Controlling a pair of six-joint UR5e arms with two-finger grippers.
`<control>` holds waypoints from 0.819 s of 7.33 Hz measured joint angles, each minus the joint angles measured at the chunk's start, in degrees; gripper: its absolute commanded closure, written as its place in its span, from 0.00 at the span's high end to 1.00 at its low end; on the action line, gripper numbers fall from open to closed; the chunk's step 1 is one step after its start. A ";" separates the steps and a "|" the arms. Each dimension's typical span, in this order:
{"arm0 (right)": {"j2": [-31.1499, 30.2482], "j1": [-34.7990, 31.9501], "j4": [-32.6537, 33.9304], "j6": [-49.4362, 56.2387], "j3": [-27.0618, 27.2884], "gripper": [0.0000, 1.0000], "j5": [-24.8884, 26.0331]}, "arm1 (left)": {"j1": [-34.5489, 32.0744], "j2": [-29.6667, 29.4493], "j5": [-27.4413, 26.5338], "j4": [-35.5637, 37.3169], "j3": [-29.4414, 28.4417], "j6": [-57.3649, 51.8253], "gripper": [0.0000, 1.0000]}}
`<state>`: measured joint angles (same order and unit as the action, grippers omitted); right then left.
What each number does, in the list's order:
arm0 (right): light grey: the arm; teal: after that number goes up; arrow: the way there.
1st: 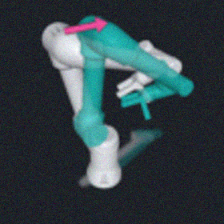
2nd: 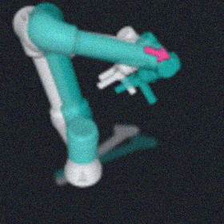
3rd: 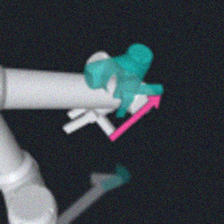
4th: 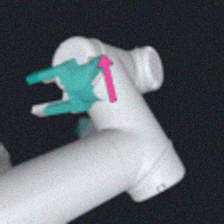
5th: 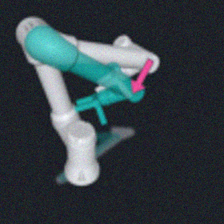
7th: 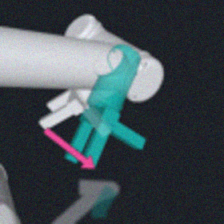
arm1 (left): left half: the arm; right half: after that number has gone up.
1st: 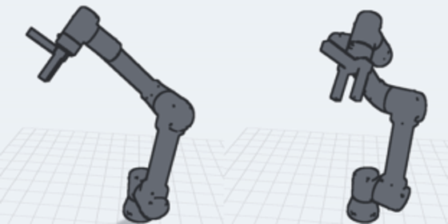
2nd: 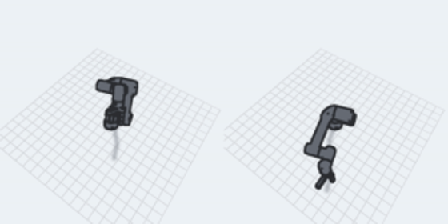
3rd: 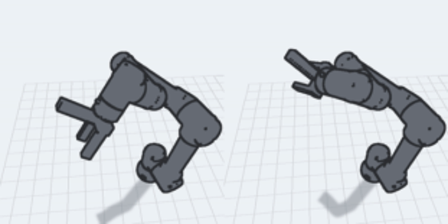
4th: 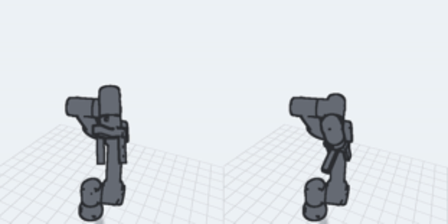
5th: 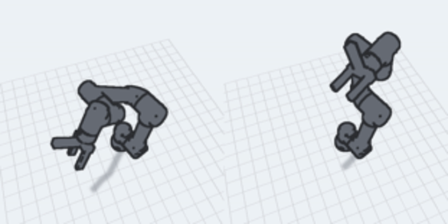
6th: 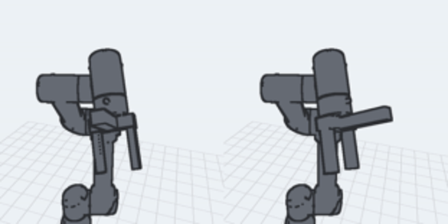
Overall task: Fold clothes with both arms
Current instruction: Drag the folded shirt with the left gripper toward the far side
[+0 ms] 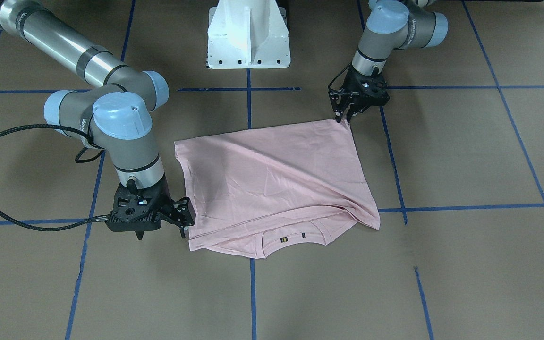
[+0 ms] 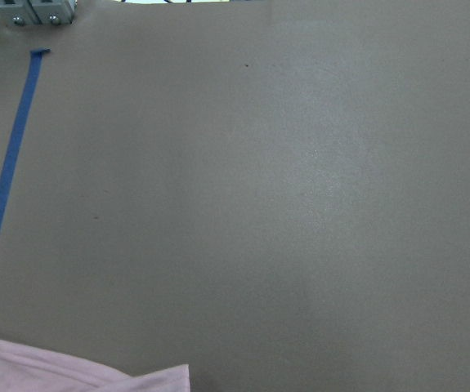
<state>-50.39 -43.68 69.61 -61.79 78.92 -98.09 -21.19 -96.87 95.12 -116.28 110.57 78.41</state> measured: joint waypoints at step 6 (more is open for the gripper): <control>-0.06 0.00 0.00 -0.04 0.01 1.00 0.00 | -0.59 0.73 -0.04 0.06 0.24 -3.96 0.00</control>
<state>-50.45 -43.68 69.61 -61.82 78.93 -98.09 -21.78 -96.14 95.07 -116.22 110.81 74.45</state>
